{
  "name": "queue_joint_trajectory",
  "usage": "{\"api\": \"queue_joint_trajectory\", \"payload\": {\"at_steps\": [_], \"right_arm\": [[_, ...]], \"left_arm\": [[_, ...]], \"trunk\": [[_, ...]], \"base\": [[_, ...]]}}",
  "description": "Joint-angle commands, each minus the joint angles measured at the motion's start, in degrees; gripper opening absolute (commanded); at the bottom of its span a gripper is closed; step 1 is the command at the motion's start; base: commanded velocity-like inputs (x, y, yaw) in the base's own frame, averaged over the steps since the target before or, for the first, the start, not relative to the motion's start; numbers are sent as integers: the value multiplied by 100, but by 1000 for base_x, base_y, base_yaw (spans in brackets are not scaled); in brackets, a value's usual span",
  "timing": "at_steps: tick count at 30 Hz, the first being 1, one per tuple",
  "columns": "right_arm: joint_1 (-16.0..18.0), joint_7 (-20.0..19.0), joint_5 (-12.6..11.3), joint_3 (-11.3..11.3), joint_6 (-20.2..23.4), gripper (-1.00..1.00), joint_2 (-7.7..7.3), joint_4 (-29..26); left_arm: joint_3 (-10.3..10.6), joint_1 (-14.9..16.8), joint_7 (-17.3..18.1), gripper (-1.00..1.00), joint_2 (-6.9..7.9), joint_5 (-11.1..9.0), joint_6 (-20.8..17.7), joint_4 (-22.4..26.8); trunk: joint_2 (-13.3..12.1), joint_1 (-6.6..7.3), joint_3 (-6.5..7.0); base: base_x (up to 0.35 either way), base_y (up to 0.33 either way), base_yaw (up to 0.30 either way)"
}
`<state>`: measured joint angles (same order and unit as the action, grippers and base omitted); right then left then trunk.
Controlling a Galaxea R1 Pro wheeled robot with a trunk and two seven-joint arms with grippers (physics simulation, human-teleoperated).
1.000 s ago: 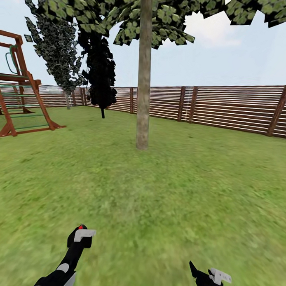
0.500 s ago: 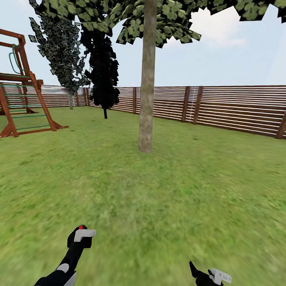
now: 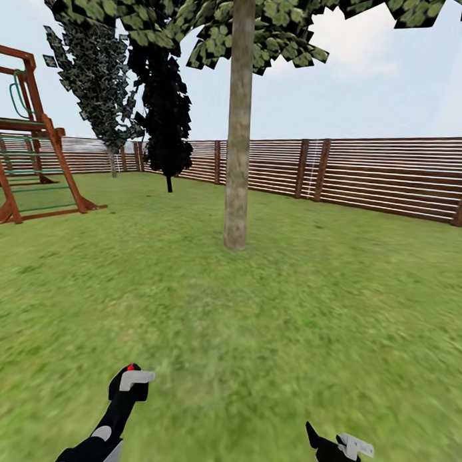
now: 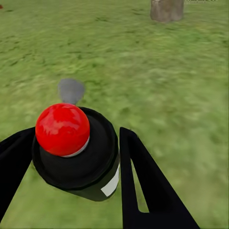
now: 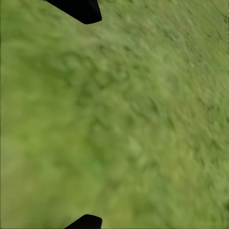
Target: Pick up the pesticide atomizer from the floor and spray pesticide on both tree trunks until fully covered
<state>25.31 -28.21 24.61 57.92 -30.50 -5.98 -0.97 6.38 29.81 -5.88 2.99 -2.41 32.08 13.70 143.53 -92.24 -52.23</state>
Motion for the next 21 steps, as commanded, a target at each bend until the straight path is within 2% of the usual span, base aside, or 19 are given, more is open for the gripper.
{"api": "queue_joint_trajectory", "payload": {"at_steps": [1, 21], "right_arm": [[0, 0, 0, 0, 0, 100, 0, 0], [0, 0, 0, 0, 0, 100, 0, 0]], "left_arm": [[1, 0, -1, -100, 0, 2, 0, 1], [3, -1, -1, -100, 0, 4, 0, 1]], "trunk": [[0, 0, 0], [0, 0, 0]], "base": [[329, 0, 0], [329, 0, 0]]}}
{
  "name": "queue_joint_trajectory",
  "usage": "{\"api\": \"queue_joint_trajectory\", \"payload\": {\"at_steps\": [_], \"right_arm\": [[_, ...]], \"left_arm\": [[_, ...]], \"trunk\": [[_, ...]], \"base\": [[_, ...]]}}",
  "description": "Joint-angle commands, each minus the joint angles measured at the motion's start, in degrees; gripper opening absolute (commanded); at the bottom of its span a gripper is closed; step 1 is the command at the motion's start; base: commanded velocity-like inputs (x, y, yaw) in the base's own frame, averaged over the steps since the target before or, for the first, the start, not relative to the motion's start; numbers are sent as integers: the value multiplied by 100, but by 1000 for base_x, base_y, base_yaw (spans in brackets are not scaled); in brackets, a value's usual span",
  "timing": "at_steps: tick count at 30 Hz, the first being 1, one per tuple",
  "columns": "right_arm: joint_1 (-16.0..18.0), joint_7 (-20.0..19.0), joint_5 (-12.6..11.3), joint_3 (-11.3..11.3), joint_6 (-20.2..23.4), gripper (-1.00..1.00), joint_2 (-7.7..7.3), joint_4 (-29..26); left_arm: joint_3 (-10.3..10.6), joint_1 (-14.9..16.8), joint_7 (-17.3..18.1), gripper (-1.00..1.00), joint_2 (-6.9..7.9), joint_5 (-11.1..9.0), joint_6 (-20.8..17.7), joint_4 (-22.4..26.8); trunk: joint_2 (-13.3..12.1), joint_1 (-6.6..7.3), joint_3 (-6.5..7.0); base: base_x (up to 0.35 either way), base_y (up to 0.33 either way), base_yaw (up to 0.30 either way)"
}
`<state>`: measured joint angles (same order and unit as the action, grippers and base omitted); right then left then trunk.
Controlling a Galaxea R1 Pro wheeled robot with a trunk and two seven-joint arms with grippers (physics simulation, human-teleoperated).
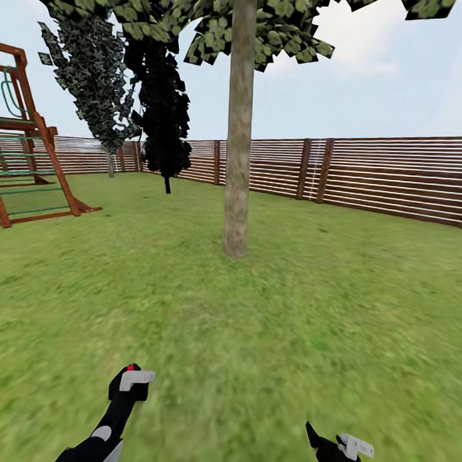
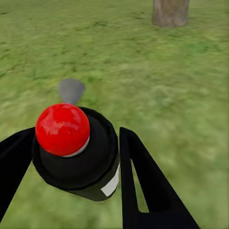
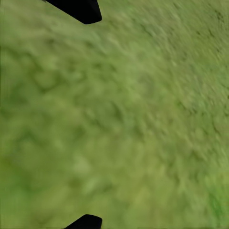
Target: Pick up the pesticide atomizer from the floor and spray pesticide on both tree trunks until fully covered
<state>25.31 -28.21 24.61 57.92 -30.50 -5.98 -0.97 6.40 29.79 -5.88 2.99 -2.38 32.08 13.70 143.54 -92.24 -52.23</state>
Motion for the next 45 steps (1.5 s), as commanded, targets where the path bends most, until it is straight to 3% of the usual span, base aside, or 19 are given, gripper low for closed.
{"api": "queue_joint_trajectory", "payload": {"at_steps": [1, 45], "right_arm": [[0, 0, 0, 0, 0, 100, 0, 0], [0, -3, -1, -1, 1, 100, -45, -1]], "left_arm": [[1, 0, -1, -100, 0, 1, 0, 1], [1, 0, -1, -100, -21, 3, 0, 1]], "trunk": [[0, 0, 0], [0, 0, -4]], "base": [[329, 0, 0], [329, 0, -14]]}}
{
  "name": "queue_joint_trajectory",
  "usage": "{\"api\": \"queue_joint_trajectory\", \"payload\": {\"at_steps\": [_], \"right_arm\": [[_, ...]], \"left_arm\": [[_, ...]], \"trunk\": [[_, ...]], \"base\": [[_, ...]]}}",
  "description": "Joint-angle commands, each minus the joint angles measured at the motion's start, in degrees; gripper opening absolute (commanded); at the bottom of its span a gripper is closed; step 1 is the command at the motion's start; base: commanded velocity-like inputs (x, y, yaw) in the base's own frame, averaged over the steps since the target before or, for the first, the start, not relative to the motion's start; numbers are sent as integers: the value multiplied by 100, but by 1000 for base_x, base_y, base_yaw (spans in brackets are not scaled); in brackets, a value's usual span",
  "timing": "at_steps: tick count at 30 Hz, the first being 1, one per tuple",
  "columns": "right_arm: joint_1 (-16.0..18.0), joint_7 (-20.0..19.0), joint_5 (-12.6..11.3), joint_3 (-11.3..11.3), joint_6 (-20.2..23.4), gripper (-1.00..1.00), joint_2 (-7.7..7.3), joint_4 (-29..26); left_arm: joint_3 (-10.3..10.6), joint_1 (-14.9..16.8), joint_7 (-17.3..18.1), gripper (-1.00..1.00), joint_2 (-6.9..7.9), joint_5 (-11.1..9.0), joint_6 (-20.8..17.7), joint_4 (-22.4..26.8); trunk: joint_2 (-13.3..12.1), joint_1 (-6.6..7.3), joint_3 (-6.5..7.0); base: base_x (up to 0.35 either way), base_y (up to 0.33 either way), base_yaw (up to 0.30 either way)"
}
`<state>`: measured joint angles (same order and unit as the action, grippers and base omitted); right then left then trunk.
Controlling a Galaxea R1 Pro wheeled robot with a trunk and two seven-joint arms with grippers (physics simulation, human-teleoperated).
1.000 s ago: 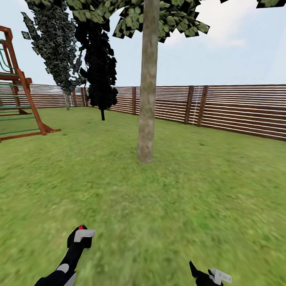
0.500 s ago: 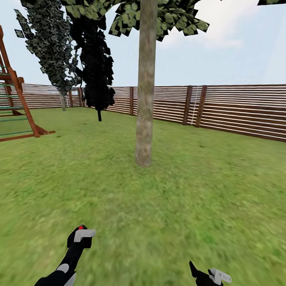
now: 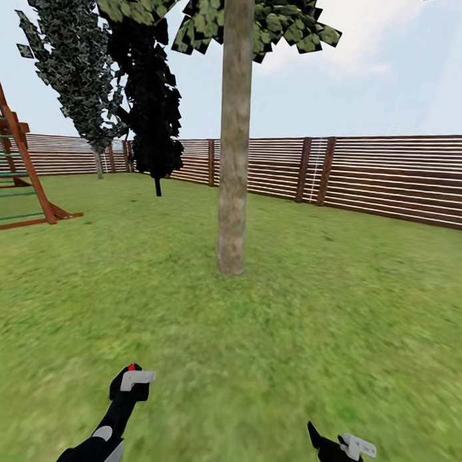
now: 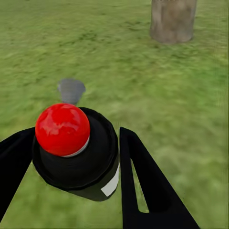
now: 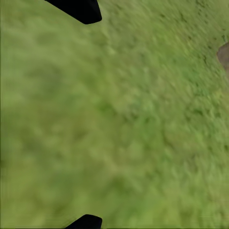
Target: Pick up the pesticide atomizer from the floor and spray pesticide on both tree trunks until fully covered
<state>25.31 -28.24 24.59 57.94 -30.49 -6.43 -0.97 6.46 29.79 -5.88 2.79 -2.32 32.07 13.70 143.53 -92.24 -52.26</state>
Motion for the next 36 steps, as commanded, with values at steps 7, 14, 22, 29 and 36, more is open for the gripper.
{"api": "queue_joint_trajectory", "payload": {"at_steps": [7, 14, 22, 29, 36], "right_arm": [[0, 3, 0, -2, 0, 100, -8, 1], [0, 3, 2, -4, -1, 100, -8, 1], [0, 1, 2, -2, -1, 100, -8, 1], [0, 3, -3, -2, -1, 100, -8, 1], [0, 3, -6, -2, 1, 100, -8, 1]], "left_arm": [[-4, 0, -2, -100, -83, 3, 1, 1], [-13, 0, -1, -100, -72, 3, 1, 1], [-13, 0, -1, -100, -74, 3, 1, 1], [-13, -1, -1, -100, -59, 3, 1, 1], [-13, 0, -1, -100, -59, 3, 1, 1]], "trunk": [[0, 0, 0], [0, 0, 0], [0, 0, 0], [0, 0, 0], [0, 0, 0]], "base": [[329, 0, 0], [329, 0, 0], [329, 0, 0], [329, 0, 0], [309, 0, 0]]}}
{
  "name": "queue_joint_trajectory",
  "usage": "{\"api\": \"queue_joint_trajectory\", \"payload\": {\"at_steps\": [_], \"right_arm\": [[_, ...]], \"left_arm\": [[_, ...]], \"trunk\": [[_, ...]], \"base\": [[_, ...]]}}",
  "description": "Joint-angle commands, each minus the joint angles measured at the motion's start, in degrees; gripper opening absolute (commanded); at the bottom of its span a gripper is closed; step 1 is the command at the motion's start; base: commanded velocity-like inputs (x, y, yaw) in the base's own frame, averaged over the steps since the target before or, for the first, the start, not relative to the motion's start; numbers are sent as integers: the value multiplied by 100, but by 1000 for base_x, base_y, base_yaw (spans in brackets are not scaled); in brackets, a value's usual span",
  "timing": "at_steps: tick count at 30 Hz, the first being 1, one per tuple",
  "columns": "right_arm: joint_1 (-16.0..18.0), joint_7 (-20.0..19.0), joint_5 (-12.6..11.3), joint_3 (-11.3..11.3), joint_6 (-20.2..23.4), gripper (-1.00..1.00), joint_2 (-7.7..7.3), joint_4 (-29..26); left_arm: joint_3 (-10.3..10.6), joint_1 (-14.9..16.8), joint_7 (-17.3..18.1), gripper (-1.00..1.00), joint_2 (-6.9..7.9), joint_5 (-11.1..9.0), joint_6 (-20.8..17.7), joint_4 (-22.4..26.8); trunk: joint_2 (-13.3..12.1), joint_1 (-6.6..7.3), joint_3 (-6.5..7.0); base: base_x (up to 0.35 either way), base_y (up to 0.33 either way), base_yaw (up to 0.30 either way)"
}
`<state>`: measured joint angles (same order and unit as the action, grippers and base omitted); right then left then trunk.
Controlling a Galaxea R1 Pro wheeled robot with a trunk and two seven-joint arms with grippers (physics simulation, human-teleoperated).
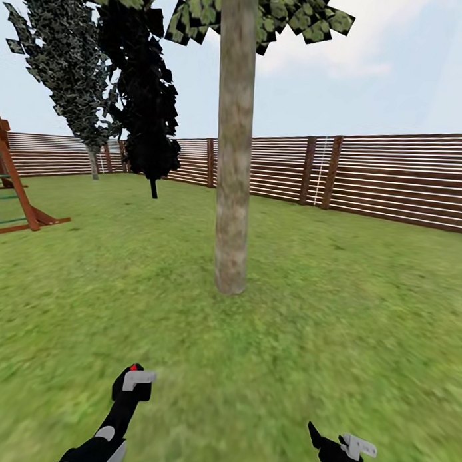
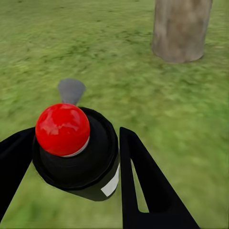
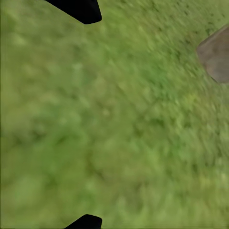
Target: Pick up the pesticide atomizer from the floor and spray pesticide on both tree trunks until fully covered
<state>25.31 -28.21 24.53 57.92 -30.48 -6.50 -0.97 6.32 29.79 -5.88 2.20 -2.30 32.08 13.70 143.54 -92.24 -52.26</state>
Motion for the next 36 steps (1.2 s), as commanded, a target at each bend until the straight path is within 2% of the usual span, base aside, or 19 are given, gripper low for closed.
{"api": "queue_joint_trajectory", "payload": {"at_steps": [1, 8, 10, 12, 20, 23, 29, 30, 31, 33, 34, 35, 36], "right_arm": [[0, 8, -1, 0, 0, 100, 0, 0], [0, 17, -1, 0, 2, 100, 0, -12], [34, -49, -63, -57, 68, 100, -66, -78], [-31, -113, -37, -91, 134, 100, -69, -101], [-235, -370, -28, 141, 389, 100, -10, -125], [-237, -466, -27, 236, 485, 100, -9, -129], [-237, -658, -20, 197, 678, 100, -10, -292], [-237, -3877, -17, 191, 1990, 100, -7, -1751], [-232, -3815, -11, 186, 2006, 100, -8, -1969], [-199, -3210, -3, 121, 2062, 100, 0, -2136], [-74, -2702, 8, -56, 2192, 100, 15, -2183], [97, -2406, 30, -346, 2353, 100, 26, -2202], [243, -2249, 49, -736, 2507, 100, 35, -2208]], "left_arm": [[1, 0, -1, -100, 0, 1, 0, 1], [1, 0, -1, -100, 0, 1, 0, 1], [-60, -1, 67, -100, -1, 69, -66, -15], [-132, -43, 66, -100, 3, 125, -61, -6], [56, -103, -128, -100, 9, -160, 78, 14], [54, -103, -127, -100, 9, -162, 79, 37], [62, -54, -103, -100, 27, -128, -1, 165], [62, -49, -97, -100, 35, -125, -532, 472], [68, -46, -87, -100, 43, -119, -893, 773], [76, -43, -32, -100, 58, -85, -1351, 1200], [78, -39, 130, -100, 60, 32, -1545, 1385], [79, -37, 392, -100, 62, 230, -1711, 1523], [79, -36, 761, -100, 63, 500, -1869, 1633]], "trunk": [[0, 0, 0], [0, 0, 0], [0, 0, 0], [0, 0, 0], [0, 0, 0], [0, 0, 0], [0, 0, 0], [0, 0, 0], [0, 0, 0], [0, 0, 0], [0, 0, 0], [0, 0, 0], [0, 0, 0]], "base": [[54, 0, 0], [7, 0, 0], [0, 0, 0], [0, 0, 0], [0, 0, 0], [0, 0, 0], [0, 0, 0], [0, 0, 0], [0, 0, 0], [0, 0, 0], [0, 0, 0], [0, 0, 0], [0, 0, 0]]}}
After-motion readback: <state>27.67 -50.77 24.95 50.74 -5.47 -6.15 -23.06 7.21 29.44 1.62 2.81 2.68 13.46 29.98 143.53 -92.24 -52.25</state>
